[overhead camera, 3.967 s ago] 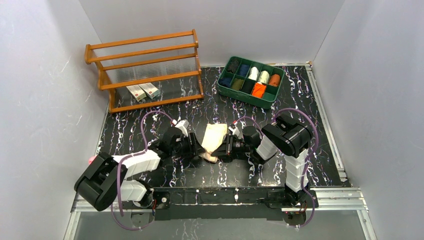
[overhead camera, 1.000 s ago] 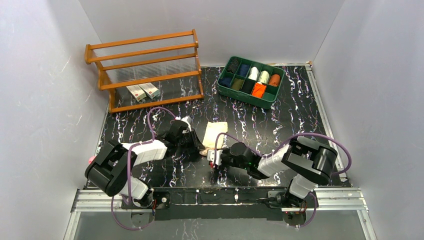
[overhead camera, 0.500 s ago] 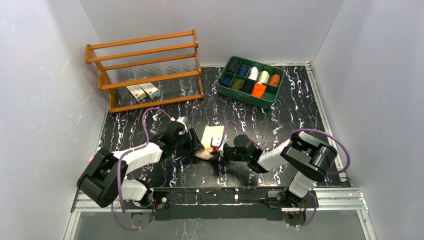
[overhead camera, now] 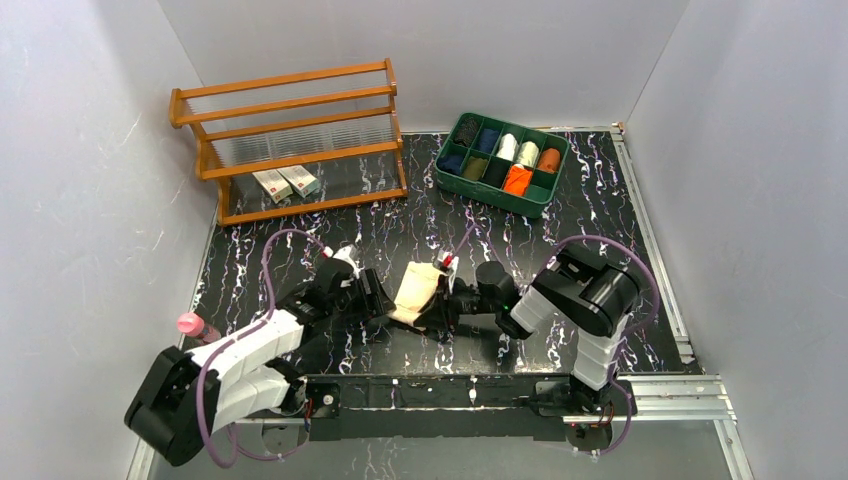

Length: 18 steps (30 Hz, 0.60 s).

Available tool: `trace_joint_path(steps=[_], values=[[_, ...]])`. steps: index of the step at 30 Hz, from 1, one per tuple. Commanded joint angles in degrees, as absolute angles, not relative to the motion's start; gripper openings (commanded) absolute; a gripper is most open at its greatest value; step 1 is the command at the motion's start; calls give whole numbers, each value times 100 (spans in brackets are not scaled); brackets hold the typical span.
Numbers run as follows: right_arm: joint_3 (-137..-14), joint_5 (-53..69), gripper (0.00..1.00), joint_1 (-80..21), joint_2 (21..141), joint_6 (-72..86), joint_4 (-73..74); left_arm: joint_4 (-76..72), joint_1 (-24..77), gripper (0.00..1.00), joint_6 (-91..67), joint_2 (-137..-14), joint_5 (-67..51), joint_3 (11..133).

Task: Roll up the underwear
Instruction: Roll the underwear to the center of the board.

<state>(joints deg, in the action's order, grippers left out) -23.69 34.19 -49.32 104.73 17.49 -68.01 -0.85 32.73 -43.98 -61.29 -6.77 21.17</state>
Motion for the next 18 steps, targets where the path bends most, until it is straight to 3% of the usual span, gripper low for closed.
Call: trace_joint_path(steps=[1,9,18], values=[[-2397,3964,1,-4599,10967,3500,-6671,369,3227,69,-4362,-5508,-318,1934],[-2494,3929,1,-4341,11425,4964,-6599,-436,3221,72,-4041,-5153,-1208,1636],[-2542,4052,6,-4076,11759,5666,-6521,-1589,3226,73,-3895,-6148,-1896,1564]])
